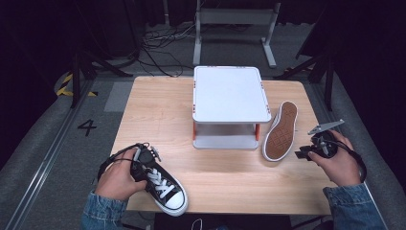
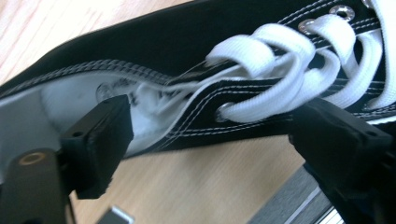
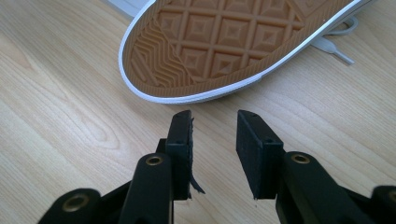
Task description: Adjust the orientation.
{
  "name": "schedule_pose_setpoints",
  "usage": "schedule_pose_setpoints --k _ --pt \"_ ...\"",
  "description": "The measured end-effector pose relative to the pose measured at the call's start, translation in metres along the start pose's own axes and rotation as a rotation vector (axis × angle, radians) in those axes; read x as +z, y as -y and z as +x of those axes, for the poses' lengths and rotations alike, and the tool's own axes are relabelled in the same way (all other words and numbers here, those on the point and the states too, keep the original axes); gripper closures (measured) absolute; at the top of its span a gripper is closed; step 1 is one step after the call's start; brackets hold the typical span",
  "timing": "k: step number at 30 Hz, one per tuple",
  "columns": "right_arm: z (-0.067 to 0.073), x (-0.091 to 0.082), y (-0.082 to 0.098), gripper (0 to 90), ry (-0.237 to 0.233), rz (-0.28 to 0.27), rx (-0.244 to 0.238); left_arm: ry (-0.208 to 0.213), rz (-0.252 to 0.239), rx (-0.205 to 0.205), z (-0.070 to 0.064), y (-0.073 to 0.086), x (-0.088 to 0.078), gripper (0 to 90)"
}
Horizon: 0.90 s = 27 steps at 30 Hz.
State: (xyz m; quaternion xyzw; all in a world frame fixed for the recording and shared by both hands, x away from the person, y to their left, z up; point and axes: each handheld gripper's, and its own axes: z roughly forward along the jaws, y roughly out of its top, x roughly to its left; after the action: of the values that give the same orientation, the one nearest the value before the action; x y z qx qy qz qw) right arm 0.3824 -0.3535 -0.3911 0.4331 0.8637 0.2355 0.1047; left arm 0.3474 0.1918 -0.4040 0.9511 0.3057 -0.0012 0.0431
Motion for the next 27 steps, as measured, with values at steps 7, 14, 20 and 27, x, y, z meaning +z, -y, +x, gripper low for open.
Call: schedule_pose_setpoints --k 7,14,20,27 --pt "-0.001 -0.002 0.006 66.6 0.004 -0.003 0.014 0.182 -0.037 0.077 0.008 0.002 -0.003 61.7" --pt "0.0 -0.001 0.007 66.6 0.002 0.007 0.012 0.208 -0.118 0.074 0.005 0.004 -0.016 79.7" --pt "0.001 0.0 0.007 66.6 0.002 0.009 0.011 0.142 -0.247 0.024 -0.001 0.004 -0.039 83.6" --pt "0.001 -0.001 0.009 66.6 0.006 0.004 0.017 -0.055 -0.339 -0.21 0.014 -0.001 -0.057 84.0"
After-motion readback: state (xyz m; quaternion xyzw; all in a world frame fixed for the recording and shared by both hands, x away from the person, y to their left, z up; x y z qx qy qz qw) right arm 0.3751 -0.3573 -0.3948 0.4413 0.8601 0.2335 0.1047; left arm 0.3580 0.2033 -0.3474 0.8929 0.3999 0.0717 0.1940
